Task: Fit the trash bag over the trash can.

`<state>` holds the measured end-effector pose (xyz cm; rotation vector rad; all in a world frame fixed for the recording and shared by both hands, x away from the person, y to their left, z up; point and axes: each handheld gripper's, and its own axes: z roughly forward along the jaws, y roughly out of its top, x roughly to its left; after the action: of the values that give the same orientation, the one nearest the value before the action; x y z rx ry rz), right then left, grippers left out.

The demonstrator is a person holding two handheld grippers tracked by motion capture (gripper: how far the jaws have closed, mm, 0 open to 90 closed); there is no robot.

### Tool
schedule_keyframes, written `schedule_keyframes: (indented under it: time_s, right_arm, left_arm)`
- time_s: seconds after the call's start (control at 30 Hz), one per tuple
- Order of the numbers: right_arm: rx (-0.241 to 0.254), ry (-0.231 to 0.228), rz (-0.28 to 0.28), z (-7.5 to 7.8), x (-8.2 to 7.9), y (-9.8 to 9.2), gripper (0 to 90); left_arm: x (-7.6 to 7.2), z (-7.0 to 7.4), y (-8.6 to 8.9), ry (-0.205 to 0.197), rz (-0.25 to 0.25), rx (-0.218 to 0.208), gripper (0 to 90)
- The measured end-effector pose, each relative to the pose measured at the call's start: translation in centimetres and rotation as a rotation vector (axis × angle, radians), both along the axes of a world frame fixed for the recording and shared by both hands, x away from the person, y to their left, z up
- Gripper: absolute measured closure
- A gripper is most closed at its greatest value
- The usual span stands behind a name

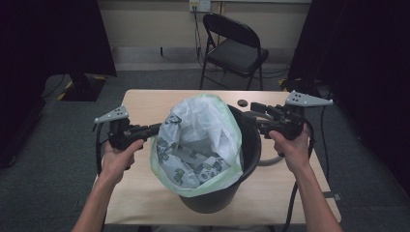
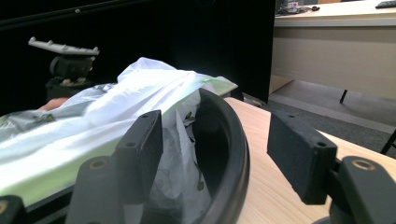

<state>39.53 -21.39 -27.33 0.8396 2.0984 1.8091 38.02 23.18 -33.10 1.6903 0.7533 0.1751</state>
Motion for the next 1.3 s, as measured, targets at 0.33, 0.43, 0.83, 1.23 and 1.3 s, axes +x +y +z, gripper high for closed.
schedule_keyframes:
  time_s: [0.33, 0.43, 0.83, 1.23, 1.3]
  right_arm:
    - [0.016, 0.015, 0.058, 0.5, -0.2, 1.0, 34.8]
    - [0.025, 0.023, 0.066, 0.6, -0.3, 1.0, 34.6]
    - [0.019, 0.091, 0.155, 0.8, -0.7, 1.9, 34.5]
    - [-0.01, 0.141, 0.233, 0.9, -0.6, 2.7, 53.7]
    - [-0.018, 0.131, 0.238, 0.9, -0.8, 2.7, 60.9]
  left_arm:
    - [-0.8, 3.3, 0.2, -0.081, 0.021, -0.106, 68.7]
    - [-0.8, 3.2, -0.7, -0.084, 0.011, -0.099, 68.1]
    - [-1.2, 3.1, -1.2, -0.09, -0.004, -0.096, 68.6]
    - [-1.8, 3.1, -0.9, -0.107, -0.007, -0.081, 68.5]
    - [-1.8, 3.1, -1.0, -0.106, -0.006, -0.081, 68.5]
